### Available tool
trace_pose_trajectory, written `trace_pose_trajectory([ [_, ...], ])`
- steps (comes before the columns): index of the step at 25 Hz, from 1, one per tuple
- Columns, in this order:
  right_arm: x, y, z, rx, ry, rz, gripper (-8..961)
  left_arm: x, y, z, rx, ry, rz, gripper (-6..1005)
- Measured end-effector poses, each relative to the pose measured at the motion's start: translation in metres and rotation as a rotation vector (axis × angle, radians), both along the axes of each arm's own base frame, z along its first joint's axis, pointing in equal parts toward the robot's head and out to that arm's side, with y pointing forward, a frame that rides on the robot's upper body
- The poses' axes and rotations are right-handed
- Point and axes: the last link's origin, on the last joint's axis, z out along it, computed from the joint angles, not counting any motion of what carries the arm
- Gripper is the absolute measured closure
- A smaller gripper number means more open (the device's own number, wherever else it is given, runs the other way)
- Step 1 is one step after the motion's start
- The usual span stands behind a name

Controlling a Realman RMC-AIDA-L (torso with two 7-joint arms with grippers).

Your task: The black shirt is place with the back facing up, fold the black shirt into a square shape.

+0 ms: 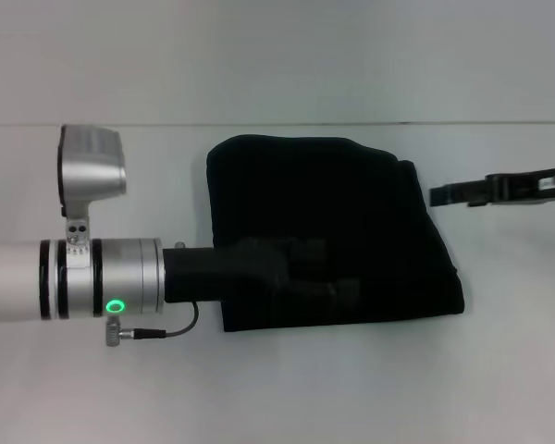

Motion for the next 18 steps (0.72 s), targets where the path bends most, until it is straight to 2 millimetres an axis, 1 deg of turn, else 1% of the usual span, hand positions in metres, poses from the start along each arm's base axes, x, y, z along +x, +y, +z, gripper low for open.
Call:
trace_pose_trajectory([
  [6, -0.006, 0.005, -0.025, -0.005, -0.037, -0.023, 44, 0.000, -0.004, 0.003, 0.032, 0.037, -0.116, 75],
  [14, -0.008, 0.006, -0.051, 0.003, -0.075, -0.031, 46, -0.003, -0.004, 0.006, 0.042, 0.048, -0.125, 75],
  [18, -0.009, 0.007, -0.056, 0.013, -0.084, -0.030, 58, -0.005, -0.005, 0.007, 0.048, 0.050, -0.119, 78],
])
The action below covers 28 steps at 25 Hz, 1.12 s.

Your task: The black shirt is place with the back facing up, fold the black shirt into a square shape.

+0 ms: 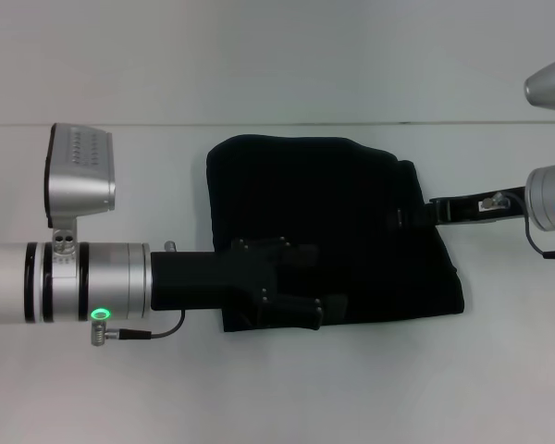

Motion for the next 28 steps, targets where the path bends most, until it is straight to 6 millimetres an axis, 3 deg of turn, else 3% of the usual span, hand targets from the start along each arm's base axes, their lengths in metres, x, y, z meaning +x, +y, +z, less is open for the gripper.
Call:
trace_pose_trajectory([
  [5, 0.000, 0.000, -0.001, 0.001, -0.001, 0.000, 111, -0.002, -0.002, 0.000, 0.002, 0.006, -0.010, 80],
  [28, -0.002, 0.001, -0.020, 0.043, -0.021, -0.002, 136, -0.004, -0.002, -0.001, 0.014, 0.036, -0.053, 80],
])
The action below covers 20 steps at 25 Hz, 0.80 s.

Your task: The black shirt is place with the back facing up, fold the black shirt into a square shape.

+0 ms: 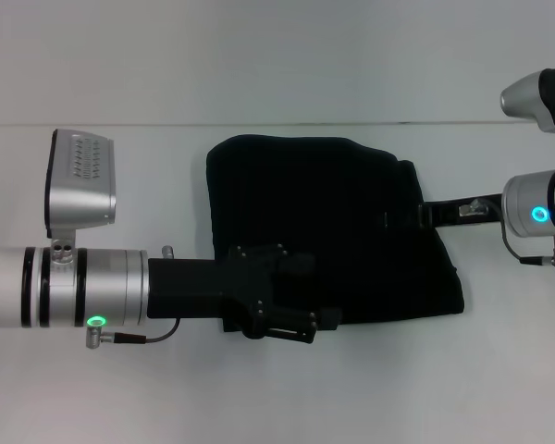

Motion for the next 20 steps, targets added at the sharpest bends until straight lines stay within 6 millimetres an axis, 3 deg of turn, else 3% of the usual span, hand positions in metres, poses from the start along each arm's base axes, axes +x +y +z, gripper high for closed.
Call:
trace_pose_trajectory([
  [7, -0.0022, 0.0015, 0.0008, 0.001, -0.001, 0.007, 138, -0.0006, 0.0021, 0.0000, 0.009, 0.008, 0.006, 80],
  [18, -0.0005, 0.0022, -0.0019, 0.015, -0.004, -0.006, 264, -0.0016, 0.0021, 0.0004, 0.012, 0.008, 0.012, 80],
  [20, -0.0003, 0.0018, -0.0023, 0.015, -0.003, -0.007, 359, -0.0026, 0.0017, 0.0004, 0.012, 0.008, 0.016, 80],
])
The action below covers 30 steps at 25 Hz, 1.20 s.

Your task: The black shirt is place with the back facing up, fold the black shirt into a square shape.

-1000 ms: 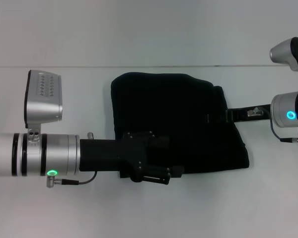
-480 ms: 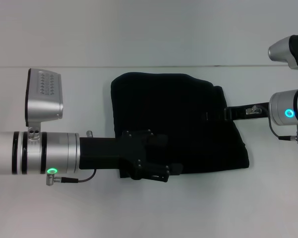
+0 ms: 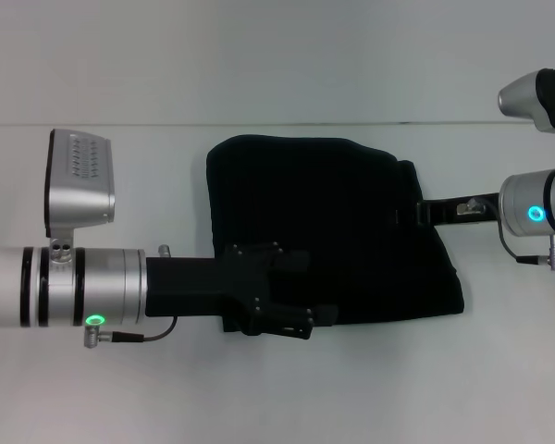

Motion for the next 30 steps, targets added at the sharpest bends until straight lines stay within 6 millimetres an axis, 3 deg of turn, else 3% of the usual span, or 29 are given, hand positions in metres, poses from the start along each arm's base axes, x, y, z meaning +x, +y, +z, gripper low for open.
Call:
trace_pose_trajectory([
  [9, 0.002, -0.001, 0.000, 0.004, -0.002, 0.014, 714, -0.001, 0.000, 0.000, 0.002, 0.000, 0.009, 80],
  [11, 0.001, -0.002, 0.001, 0.008, 0.012, 0.025, 904, -0.001, 0.000, 0.000, -0.001, -0.002, 0.013, 80],
  [30, 0.001, -0.013, 0.042, 0.032, 0.117, 0.138, 905, 0.001, 0.002, 0.002, -0.002, -0.037, 0.052, 80],
])
